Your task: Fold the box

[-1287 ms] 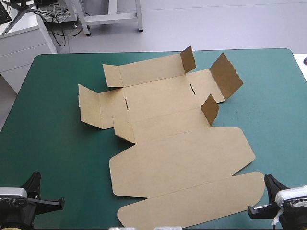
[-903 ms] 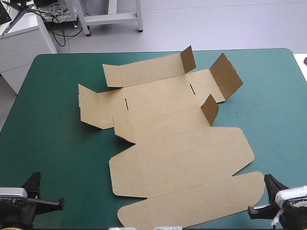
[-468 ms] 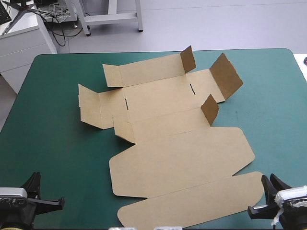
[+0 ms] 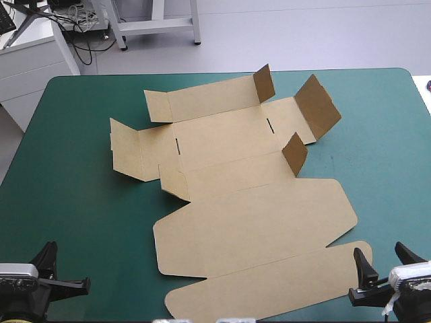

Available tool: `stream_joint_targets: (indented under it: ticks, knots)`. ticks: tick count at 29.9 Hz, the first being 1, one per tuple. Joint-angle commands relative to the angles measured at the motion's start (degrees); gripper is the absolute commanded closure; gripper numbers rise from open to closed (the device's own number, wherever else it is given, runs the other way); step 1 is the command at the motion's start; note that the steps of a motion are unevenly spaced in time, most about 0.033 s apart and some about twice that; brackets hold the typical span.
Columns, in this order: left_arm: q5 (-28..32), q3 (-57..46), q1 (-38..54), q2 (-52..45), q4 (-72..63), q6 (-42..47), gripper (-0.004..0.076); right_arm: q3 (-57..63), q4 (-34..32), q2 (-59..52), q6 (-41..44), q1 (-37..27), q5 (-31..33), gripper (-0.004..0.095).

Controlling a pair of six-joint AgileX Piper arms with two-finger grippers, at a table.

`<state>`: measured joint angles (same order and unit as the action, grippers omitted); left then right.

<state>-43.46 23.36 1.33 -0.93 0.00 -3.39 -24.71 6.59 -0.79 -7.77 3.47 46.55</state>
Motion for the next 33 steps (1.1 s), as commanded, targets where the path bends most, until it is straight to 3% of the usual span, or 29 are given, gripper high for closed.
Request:
stream_joint_targets:
  ticks: [1, 13, 27, 33]
  knots:
    - [4.2, 1.4, -0.1, 0.2, -0.5, 0.1, 0.0734, -1.9, -0.6, -0.4, 0.2, 0.4, -4.0, 0.0195]
    - [4.2, 1.4, -0.1, 0.2, -0.5, 0.1, 0.0734, -13.6, 0.7, 21.4, 0.2, 0.4, -3.4, 0.0196]
    - [4.2, 1.4, -0.1, 0.2, -0.5, 0.1, 0.0734, -44.4, 4.4, 61.7, -6.6, 0.4, 8.1, 0.0196]
    - [4.2, 1.4, -0.1, 0.2, -0.5, 0.1, 0.0734, -57.1, 12.3, 76.1, -11.0, 0.4, 12.5, 0.0196]
